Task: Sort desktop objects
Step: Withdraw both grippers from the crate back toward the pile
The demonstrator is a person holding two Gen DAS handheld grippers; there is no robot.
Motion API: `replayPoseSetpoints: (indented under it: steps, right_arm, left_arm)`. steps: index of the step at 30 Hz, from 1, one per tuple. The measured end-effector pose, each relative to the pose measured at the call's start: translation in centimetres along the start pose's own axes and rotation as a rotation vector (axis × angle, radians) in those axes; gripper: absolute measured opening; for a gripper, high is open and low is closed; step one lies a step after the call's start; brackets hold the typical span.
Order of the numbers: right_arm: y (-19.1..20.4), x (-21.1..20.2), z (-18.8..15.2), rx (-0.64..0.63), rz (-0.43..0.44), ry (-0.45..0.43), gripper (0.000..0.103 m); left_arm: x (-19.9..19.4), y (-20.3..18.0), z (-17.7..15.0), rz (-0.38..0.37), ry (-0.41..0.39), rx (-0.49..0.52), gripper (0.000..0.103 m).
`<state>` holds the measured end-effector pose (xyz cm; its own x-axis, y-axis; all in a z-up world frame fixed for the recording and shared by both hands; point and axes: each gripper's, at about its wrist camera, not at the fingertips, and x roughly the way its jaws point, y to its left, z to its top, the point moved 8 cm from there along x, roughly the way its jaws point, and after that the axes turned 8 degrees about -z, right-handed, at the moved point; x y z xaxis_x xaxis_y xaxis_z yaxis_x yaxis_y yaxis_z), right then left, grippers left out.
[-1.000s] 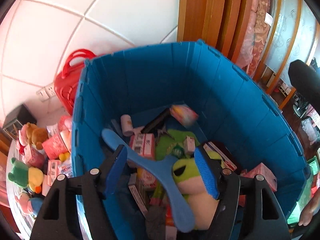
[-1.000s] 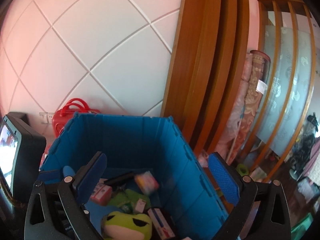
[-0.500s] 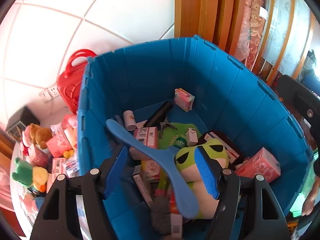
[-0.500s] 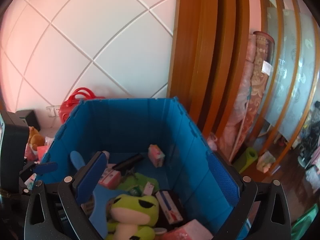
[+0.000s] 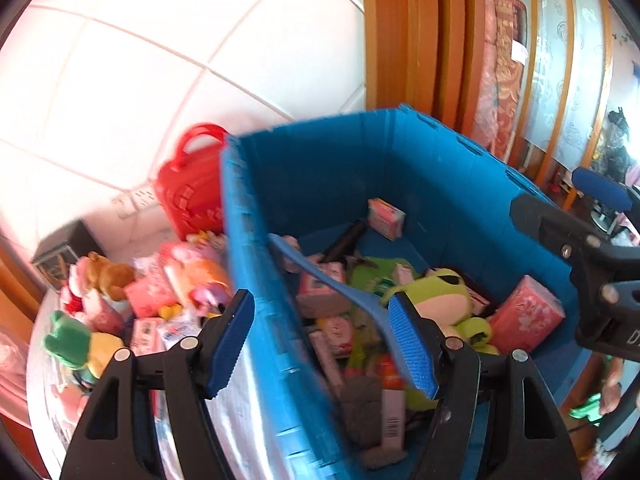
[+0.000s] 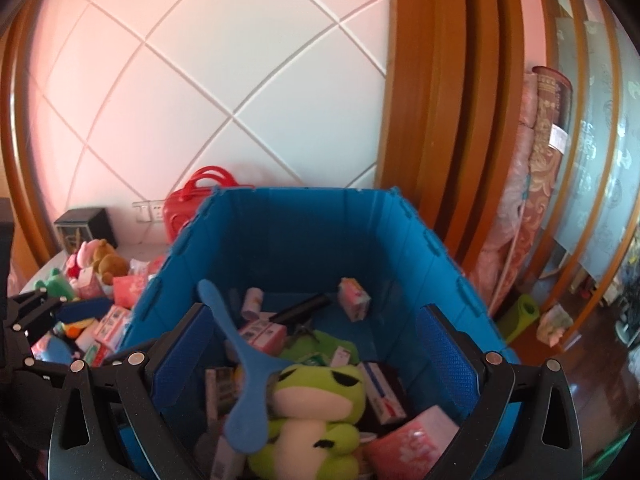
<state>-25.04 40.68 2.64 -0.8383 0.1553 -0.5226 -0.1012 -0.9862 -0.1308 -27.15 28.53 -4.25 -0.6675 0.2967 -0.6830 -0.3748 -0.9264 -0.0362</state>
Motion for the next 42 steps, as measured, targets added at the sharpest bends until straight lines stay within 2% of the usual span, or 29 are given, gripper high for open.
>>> replayPoseSetpoints:
  steps: [8,13,19,24,29,33,37,42]
  right_arm:
    - [6.9,-1.9,-1.5,-0.045,0.109,0.011,0.103]
    - [12.4,-3.0,-1.3,-0.081,0.180,0.011,0.103]
    - [19.9,-3.9,-1.6,-0.141,0.237,0.007,0.103]
    - [26.7,-4.0,-3.1,-0.193,0.297,0.032,0.103]
    - [32.1,-2.1,-5.7,-0.199,0.302,0.106,0.103]
    - [35.9,0.1,-9.1,-0.223,0.250,0.175,0.103]
    - [38.6,2.6,-12.9,-0.241,0.227,0.265,0.103]
    - [41.8,5.1,-18.2,-0.294,0.285,0.423,0.103]
  left_arm:
    - [-3.4,6.4,-3.7,0.060,-0.067,-0.043,0.070]
    - [-4.5,11.2,-6.4,0.095,-0.061,-0.073,0.070]
    - [-5.2,18.0,-10.5,0.144,-0.013,-0.114,0.070]
    - [-4.7,24.2,-14.8,0.169,0.074,-0.172,0.070]
    - [-4.6,28.6,-18.6,0.161,0.122,-0.203,0.070]
    - [-3.8,31.9,-22.2,0.144,0.174,-0.223,0.070]
    - [-2.3,34.8,-26.9,0.117,0.251,-0.296,0.070]
    - [-0.8,37.7,-31.9,0.142,0.344,-0.394,0.070]
